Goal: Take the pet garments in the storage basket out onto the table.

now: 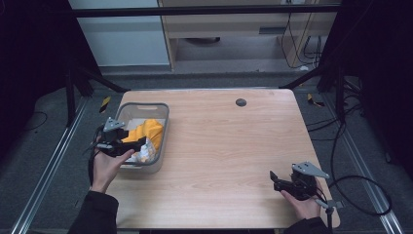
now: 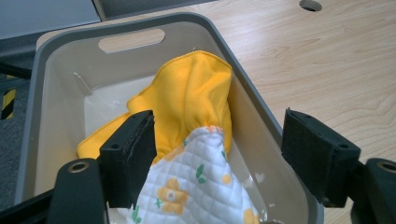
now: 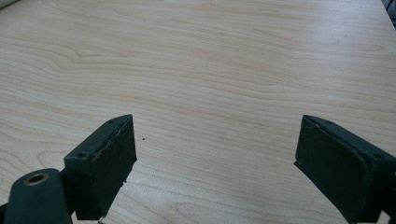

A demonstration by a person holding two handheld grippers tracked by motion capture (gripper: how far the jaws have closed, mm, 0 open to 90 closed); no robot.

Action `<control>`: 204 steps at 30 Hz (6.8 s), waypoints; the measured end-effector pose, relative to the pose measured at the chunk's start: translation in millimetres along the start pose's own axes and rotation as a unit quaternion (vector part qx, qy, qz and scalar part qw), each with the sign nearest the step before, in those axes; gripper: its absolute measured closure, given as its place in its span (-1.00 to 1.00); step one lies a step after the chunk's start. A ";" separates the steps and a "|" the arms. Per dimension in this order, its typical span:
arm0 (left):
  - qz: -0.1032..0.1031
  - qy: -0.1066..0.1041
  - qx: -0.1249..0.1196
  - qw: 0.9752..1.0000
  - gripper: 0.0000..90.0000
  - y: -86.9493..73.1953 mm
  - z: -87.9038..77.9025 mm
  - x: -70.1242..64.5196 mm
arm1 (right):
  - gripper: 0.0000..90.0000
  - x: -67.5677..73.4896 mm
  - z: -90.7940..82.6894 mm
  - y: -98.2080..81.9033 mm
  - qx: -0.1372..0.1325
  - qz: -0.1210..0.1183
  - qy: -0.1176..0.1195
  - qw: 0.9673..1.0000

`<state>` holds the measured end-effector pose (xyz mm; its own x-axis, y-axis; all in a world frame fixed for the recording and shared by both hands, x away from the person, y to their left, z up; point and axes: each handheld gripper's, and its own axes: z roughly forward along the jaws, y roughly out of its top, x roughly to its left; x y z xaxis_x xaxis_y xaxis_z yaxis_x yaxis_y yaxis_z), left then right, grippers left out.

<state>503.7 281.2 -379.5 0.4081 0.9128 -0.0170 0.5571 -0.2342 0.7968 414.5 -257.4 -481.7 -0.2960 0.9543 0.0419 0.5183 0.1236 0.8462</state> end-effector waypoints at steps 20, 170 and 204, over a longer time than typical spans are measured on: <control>0.019 -0.001 0.069 0.997 -0.35 3.7 27.5 -2.3 | -0.71 1.4 1.1 0.0 0.008 0.002 0.006 1.000; 0.102 -0.097 0.010 0.990 0.83 62.7 -55.9 -108.3 | -0.70 6.7 4.4 -1.3 0.019 -0.032 0.008 0.999; 0.132 -0.144 0.064 0.979 0.83 36.8 -5.1 -151.0 | -0.71 6.5 4.2 -2.6 0.015 -0.044 0.003 0.999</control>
<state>458.9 136.4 -344.6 0.7264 0.6873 -0.0053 0.4837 -0.5057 0.7144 414.6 -250.4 -485.8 -0.3456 0.9379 -0.0294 0.5141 0.2154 0.8302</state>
